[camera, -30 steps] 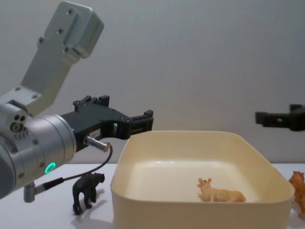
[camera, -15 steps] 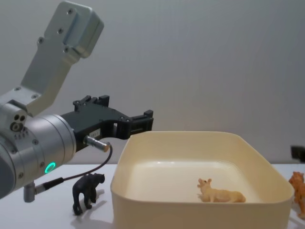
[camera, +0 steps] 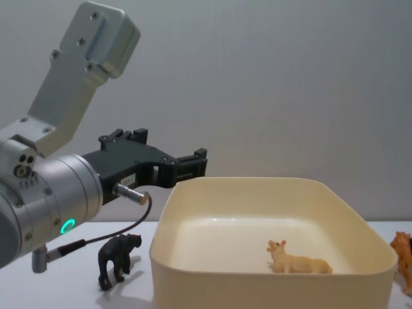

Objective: Pick up the toy alternately with two hands and place it into the central storage box.

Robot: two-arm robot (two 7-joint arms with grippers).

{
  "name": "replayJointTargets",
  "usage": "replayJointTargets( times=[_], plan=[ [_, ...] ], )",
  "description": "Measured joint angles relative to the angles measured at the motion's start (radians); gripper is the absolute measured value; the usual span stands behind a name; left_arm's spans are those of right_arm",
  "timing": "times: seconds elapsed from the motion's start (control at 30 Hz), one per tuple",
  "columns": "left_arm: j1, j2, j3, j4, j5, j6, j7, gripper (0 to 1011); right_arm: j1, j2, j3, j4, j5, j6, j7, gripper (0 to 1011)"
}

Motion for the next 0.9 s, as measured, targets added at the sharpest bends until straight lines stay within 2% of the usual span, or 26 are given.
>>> replayJointTargets(
  times=[0.27, 0.9],
  plan=[
    [0.000, 0.000, 0.000, 0.000, 0.000, 0.000, 0.000, 1002, 0.018, -0.019, -0.016, 0.032, -0.018, 0.008, 0.000, 1001],
    [0.000, 0.000, 0.000, 0.000, 0.000, 0.000, 0.000, 1002, 0.108, -0.087, -0.063, 0.158, -0.091, 0.007, -0.010, 1001]
  ],
)
